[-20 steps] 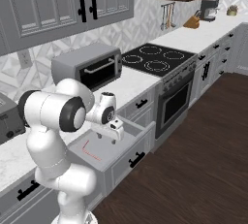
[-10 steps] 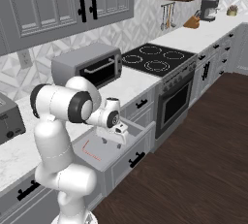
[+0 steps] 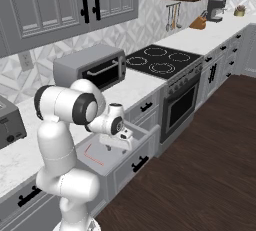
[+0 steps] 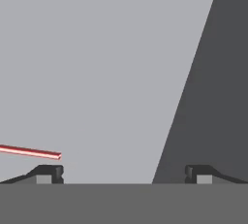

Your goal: Take a straw from the drawer in front and place it inside the glass cup on the dining counter.

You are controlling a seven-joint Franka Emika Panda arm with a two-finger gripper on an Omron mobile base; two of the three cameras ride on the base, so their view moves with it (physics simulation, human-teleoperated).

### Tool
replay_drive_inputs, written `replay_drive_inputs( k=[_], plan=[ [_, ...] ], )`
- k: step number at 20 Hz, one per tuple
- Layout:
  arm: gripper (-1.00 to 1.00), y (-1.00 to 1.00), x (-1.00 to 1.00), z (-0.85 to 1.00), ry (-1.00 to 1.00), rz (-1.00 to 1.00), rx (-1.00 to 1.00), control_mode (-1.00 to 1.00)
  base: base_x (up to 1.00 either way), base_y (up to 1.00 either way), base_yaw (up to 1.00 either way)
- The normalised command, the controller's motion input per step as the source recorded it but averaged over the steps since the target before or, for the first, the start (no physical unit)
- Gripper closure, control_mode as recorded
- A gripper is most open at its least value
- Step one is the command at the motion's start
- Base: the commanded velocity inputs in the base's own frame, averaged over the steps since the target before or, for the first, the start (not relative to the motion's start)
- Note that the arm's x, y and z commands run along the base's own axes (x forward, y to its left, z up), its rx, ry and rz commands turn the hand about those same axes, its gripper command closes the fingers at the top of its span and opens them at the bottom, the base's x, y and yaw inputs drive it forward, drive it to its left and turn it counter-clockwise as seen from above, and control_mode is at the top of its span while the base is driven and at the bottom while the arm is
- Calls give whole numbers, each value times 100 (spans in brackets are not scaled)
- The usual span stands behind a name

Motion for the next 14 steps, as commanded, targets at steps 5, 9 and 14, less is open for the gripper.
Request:
replay_drive_inputs(
  k=[5, 9, 14],
  plan=[
    [-100, -12, -3, -24, 0, 12, 0, -100, 0, 0, 0],
    [-100, -75, -57, -7, 0, 1, 0, -100, 0, 0, 0],
    [-100, -100, -75, 0, 0, 0, 0, -100, 0, 0, 0]
  ],
)
